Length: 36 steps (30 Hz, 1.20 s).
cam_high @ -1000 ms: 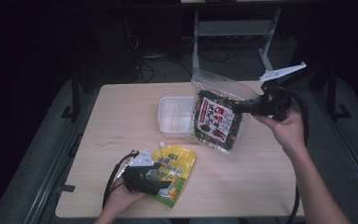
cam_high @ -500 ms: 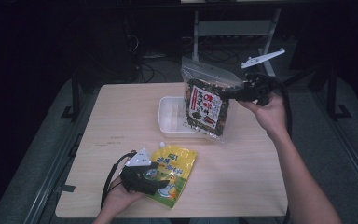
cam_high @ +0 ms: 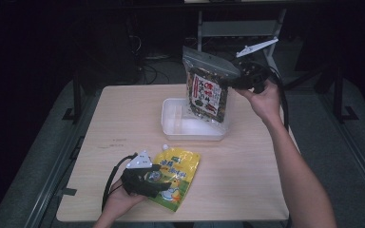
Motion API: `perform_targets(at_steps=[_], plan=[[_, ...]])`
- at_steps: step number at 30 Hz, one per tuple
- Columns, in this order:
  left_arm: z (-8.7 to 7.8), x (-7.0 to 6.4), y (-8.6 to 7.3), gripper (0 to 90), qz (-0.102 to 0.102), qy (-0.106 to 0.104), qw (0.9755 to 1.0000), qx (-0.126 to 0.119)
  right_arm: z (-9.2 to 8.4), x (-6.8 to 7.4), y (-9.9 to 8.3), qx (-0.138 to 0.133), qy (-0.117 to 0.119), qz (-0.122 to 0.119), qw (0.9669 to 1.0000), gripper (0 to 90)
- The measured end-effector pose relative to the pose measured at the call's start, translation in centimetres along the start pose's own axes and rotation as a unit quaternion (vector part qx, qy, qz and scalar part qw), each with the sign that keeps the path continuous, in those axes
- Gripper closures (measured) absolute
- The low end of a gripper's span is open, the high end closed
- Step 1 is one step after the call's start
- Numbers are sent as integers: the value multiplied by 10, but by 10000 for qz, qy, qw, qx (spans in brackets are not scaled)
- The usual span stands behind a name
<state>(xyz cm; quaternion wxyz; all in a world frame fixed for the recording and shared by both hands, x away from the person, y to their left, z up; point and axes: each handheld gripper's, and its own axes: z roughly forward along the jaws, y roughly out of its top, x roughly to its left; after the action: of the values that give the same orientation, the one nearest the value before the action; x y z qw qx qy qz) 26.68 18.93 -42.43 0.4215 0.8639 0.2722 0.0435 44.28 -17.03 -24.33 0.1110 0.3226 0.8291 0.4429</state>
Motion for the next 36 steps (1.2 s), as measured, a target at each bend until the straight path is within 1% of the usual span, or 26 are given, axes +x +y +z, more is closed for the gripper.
perform_targets(at_steps=[1,2,4,8,10,11,12,15,18,20,24,31,32,33,34,36], plan=[[0,0,0,224,0,0,10000,0,0,0,0,0,0,0,10000,777],[-2,1,0,224,-30,13,10000,-39,7,-2,2,40,-81,-70,9999,777],[-2,2,-1,224,-38,17,10000,-34,12,-3,3,44,-148,-127,9998,777],[-2,3,-2,224,-55,14,10000,-18,24,-8,1,34,-67,-110,9999,777],[-2,3,-2,224,-61,17,10000,-24,29,-10,-1,31,-126,-154,9998,777],[-2,3,-2,224,-61,17,10000,-24,29,-10,-1,31,-126,-154,9998,777],[-3,4,-2,224,-65,17,10000,-31,34,-13,-3,11,-154,-151,9998,777],[-3,5,-3,224,-72,31,10000,-9,40,-19,-9,13,-89,-99,9999,777],[-3,7,-4,224,-99,31,9999,-14,45,-22,-14,61,-105,-102,9999,777],[-3,7,-4,224,-100,25,9999,0,48,-25,-17,30,-31,-110,9999,776],[-3,7,-4,224,-107,21,9999,-2,52,-27,-20,86,28,-161,9998,776],[-3,7,-4,224,-116,14,9999,1,60,-28,-26,163,25,-176,9997,774],[-3,7,-4,224,-115,13,9999,0,61,-29,-28,98,31,-135,9999,774],[-3,7,-4,224,-115,13,9999,0,61,-29,-28,98,31,-135,9999,774],[-3,8,-4,224,-115,18,9999,0,60,-32,-30,39,69,-37,10000,771],[-3,8,-5,224,-123,20,9999,-9,60,-34,-33,6,77,41,10000,766]])
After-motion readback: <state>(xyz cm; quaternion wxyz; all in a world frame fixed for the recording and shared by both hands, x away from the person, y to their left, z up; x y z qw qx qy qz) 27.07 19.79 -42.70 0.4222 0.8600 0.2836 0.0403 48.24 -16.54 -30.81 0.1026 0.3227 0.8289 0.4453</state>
